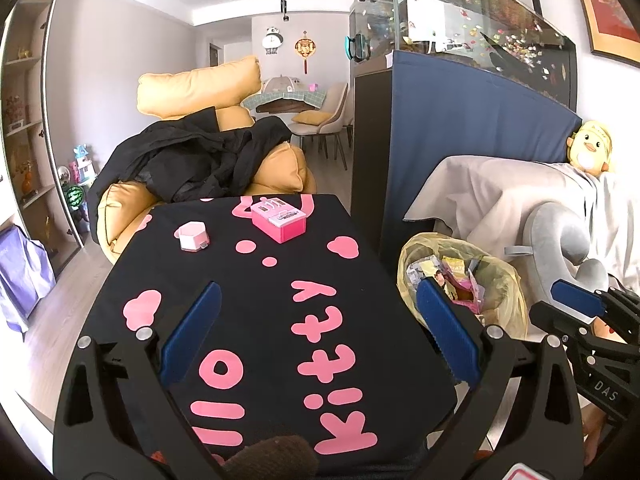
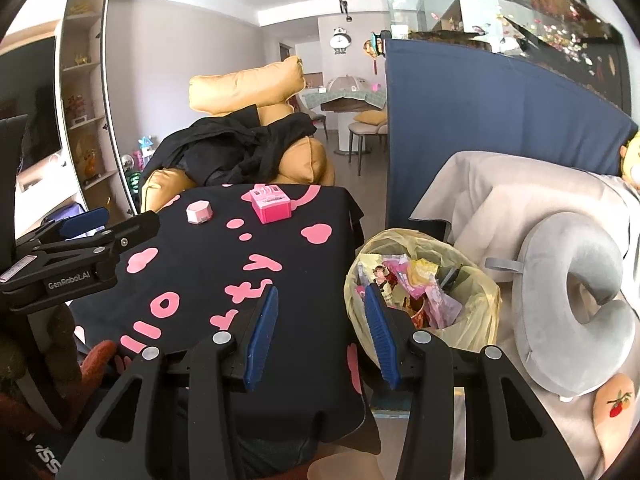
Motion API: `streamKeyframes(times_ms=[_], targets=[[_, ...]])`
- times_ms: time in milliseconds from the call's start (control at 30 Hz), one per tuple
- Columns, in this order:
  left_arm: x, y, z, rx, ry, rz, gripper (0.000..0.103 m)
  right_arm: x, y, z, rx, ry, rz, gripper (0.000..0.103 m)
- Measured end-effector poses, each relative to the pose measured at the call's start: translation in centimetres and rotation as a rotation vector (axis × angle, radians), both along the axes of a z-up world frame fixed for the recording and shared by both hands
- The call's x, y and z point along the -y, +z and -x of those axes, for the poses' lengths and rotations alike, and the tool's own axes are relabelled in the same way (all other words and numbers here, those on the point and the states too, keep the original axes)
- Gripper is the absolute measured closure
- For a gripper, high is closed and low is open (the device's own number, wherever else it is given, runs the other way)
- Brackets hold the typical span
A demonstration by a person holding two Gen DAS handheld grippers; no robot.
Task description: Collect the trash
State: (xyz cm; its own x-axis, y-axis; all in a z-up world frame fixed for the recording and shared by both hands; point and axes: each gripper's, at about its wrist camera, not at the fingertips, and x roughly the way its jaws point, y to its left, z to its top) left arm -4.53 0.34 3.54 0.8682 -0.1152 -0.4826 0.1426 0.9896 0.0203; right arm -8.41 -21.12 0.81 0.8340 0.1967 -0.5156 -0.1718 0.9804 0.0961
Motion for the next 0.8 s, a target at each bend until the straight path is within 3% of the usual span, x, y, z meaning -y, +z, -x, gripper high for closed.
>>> streamKeyframes(times_ms=[800], targets=[[0.22,-0.31,-0.02,-0.006,-0.009,0.0,0.009,0.16,-0.31,-0.12,-0.013,-0.008,-0.003,0.06]])
